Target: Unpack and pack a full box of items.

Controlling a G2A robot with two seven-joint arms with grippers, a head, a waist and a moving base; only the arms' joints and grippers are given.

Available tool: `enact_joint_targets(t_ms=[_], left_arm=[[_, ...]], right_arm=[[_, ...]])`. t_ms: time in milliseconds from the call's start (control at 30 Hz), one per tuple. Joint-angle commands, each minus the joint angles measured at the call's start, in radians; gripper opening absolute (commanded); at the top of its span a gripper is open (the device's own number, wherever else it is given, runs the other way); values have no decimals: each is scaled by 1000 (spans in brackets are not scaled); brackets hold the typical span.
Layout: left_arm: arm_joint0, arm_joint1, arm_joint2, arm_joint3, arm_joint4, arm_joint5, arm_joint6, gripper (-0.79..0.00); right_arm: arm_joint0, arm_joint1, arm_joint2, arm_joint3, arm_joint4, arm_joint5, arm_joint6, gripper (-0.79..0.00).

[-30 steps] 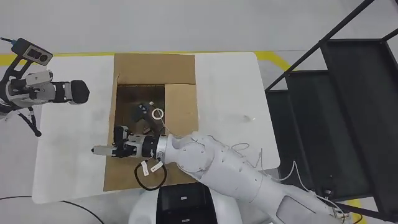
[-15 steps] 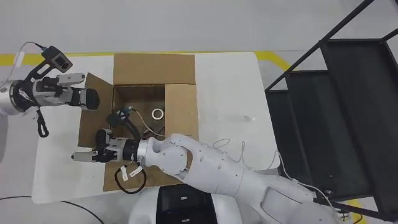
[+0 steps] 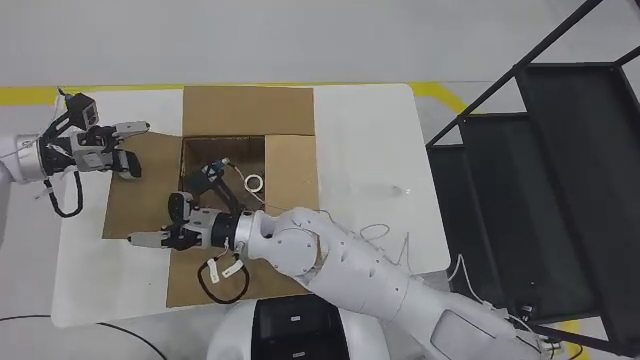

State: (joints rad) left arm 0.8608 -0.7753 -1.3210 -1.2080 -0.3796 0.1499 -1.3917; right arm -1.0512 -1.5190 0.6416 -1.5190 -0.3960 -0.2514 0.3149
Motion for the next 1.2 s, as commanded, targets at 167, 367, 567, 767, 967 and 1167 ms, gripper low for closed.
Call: enact_joint_targets(t_ms=[167, 367, 567, 767, 967, 1167], left_arm=[[43, -12, 45, 52, 37, -32, 148, 0], [37, -45, 128, 112, -9, -41, 211, 0], [6, -79, 187, 184, -80, -66, 243, 0], [-45, -85, 177, 214, -101, -114, 190, 0], [-55, -54, 67, 56, -102, -188, 123, 0], [-28, -53, 76, -134, -79, -200, 138, 0]], right_arm=[[-246, 94, 233, -319, -93, 7, 141, 0], [-437, 144, 398, -507, -117, -31, 189, 0], [-550, 167, 481, -591, -119, -62, 170, 0], [-587, 179, 509, -593, -114, -72, 162, 0], [-636, 193, 559, -583, -110, -73, 160, 0], [-704, 207, 626, -581, -44, -93, 155, 0]])
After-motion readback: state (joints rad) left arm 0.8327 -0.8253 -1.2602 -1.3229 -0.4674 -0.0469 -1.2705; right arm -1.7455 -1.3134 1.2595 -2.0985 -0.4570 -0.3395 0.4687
